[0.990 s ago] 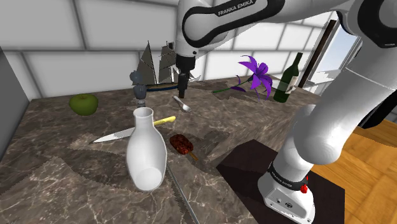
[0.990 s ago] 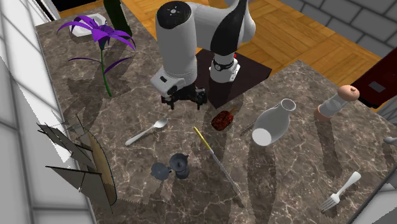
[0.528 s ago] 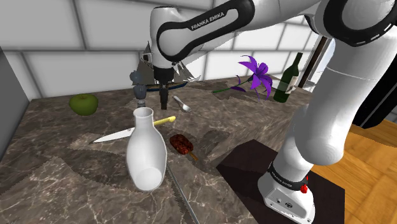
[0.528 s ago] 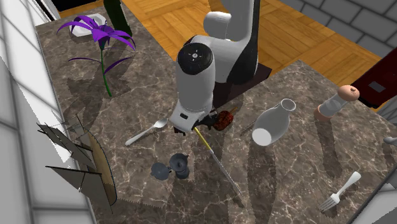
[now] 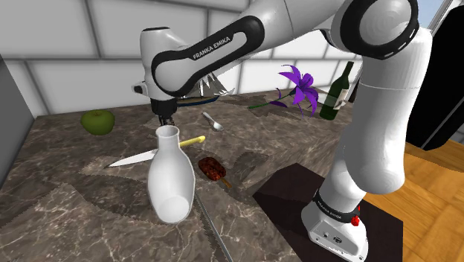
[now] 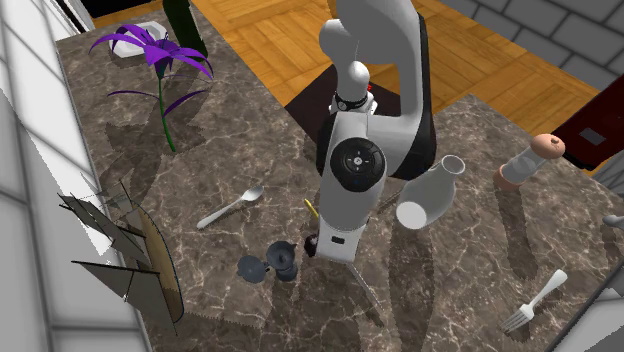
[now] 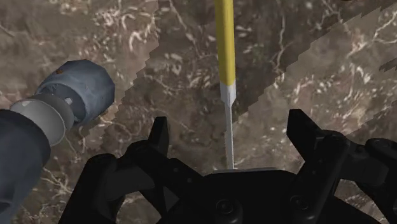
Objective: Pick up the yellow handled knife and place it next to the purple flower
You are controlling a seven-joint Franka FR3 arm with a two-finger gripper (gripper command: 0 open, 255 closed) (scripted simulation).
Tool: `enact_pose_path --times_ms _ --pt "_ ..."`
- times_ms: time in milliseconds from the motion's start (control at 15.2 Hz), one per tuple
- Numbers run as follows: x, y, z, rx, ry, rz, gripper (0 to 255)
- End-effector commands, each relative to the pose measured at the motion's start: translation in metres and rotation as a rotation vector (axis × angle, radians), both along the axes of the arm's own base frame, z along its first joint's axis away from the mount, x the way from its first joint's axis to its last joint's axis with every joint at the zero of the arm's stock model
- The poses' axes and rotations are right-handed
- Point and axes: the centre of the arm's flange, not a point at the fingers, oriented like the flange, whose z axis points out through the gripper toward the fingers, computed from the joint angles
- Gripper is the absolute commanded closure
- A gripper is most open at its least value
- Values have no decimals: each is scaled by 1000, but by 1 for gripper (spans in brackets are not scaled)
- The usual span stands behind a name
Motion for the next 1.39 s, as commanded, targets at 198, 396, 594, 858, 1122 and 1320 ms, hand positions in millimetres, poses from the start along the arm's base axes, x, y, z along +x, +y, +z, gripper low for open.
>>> enact_pose_path --times_ms 198,396,594,858,1122,1320 --pt "0 19 -23 -2 1 56 0" --pt "0 18 -38 -2 1 56 0" --pt "0 18 -47 -2 1 56 0" --pt "0 18 -47 -2 1 56 0" --pt "0 18 -47 -2 1 56 255" --pt "0 18 -47 -2 1 56 255"
